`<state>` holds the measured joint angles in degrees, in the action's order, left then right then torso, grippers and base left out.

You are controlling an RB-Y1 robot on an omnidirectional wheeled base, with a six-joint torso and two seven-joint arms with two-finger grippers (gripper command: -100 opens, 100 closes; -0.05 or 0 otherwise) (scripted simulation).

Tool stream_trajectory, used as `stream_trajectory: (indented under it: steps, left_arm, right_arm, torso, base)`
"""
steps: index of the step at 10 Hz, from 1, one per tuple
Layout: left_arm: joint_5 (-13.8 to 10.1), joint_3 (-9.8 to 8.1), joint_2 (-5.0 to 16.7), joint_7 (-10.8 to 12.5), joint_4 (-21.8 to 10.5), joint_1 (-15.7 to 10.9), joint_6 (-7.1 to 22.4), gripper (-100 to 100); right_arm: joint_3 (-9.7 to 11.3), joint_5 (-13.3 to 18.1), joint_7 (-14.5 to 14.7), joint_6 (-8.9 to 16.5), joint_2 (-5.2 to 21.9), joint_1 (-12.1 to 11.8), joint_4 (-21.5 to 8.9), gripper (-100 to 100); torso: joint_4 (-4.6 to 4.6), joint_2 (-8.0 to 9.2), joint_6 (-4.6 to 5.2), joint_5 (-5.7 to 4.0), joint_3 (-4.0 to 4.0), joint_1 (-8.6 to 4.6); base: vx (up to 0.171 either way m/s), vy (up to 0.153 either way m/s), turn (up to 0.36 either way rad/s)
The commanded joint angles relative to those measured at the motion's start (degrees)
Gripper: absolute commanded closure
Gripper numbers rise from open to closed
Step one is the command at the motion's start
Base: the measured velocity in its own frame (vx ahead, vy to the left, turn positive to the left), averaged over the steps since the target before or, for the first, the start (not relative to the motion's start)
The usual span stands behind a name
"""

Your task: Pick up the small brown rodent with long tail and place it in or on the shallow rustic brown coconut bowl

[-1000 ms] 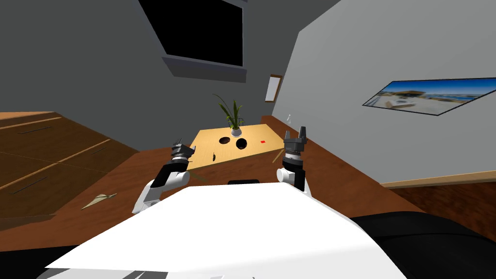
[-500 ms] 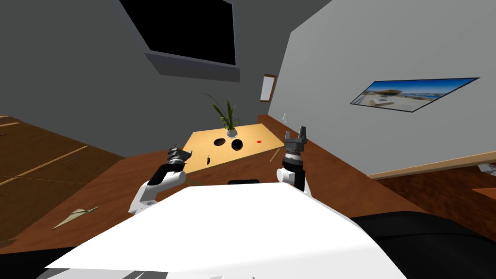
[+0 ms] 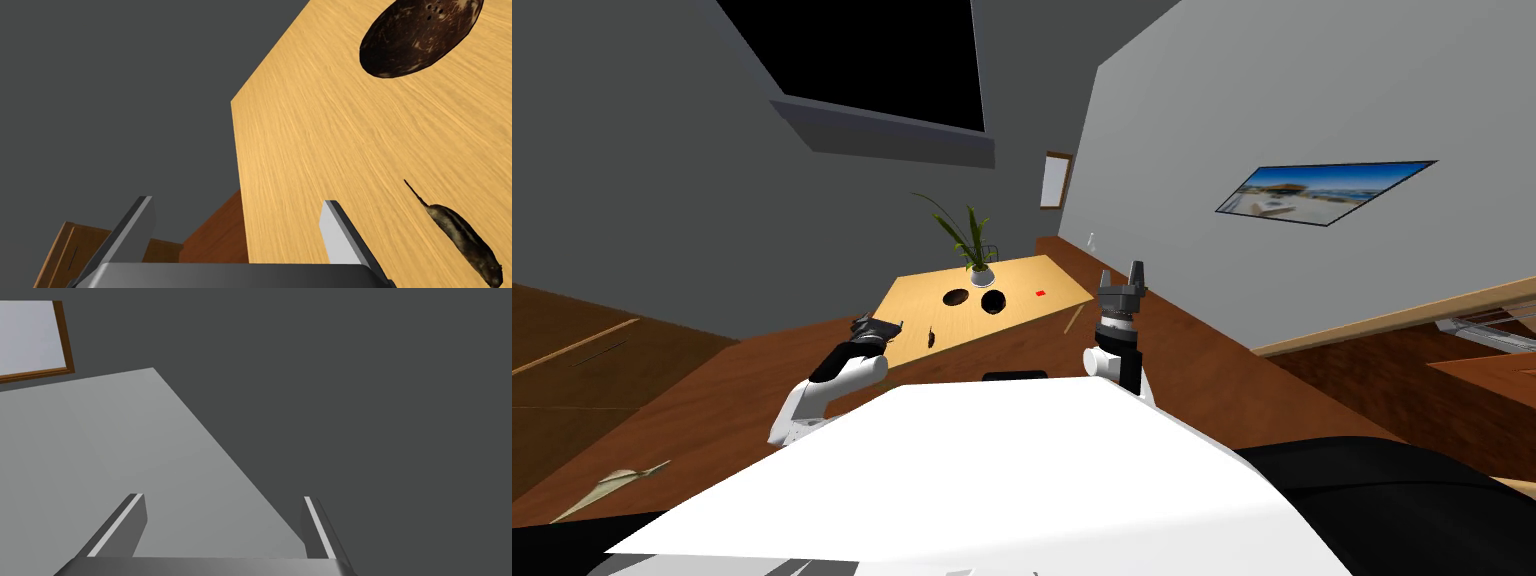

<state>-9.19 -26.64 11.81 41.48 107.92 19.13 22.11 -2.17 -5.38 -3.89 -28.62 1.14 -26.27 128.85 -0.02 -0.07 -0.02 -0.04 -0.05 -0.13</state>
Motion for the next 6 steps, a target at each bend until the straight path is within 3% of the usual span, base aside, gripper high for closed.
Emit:
stream_trajectory:
  steps: [1,2,3,4,5,6]
  left_arm:
    - [-0.2,-2.13,0.3,2.9,-2.9,-1.4,2.9,-100]
    - [-0.2,-2.13,0.3,3.9,-2.9,-1.4,4.2,-100]
    - [-0.5,-3.87,0.4,5.9,-5.1,-2.3,6.3,-100]
    - [-0.5,-3.87,0.4,6.9,-5.3,-2.3,7.1,-100]
    - [-0.8,-5.53,0.6,8.8,-7.9,-3.2,8.8,-100]
    - [-0.8,-5.53,0.6,9.7,-7.9,-3.2,9.8,-100]
  right_arm:
    - [0.0,0.0,0.0,0.0,0.0,0.0,0.0,0]
    - [0.0,0.0,0.0,0.0,0.0,0.0,0.0,0]
    - [0.0,0.0,0.0,0.0,0.0,0.0,0.0,0]
    - [0.0,0.0,0.0,0.0,0.0,0.0,0.0,0]
    - [0.0,0.0,0.0,0.0,0.0,0.0,0.0,0]
    - [0.0,0.0,0.0,0.0,0.0,0.0,0.0,0]
  torso:
    - [0.0,0.0,0.0,0.0,0.0,0.0]
    - [0.0,-0.03,0.02,0.0,-0.01,-0.02]
    - [0.0,0.01,-0.01,0.0,0.0,0.02]
    - [0.0,0.0,0.02,0.01,0.0,0.03]
    - [0.01,0.04,-0.02,0.01,0.02,0.07]
    - [0.01,0.04,0.0,0.02,0.03,0.06]
  base:
    - [0.042,-0.036,-0.167]
    - [0.032,-0.025,-0.092]
    - [0.03,-0.022,-0.171]
    - [0.025,-0.013,-0.092]
    - [0.029,-0.013,-0.173]
    - [0.029,-0.006,-0.083]
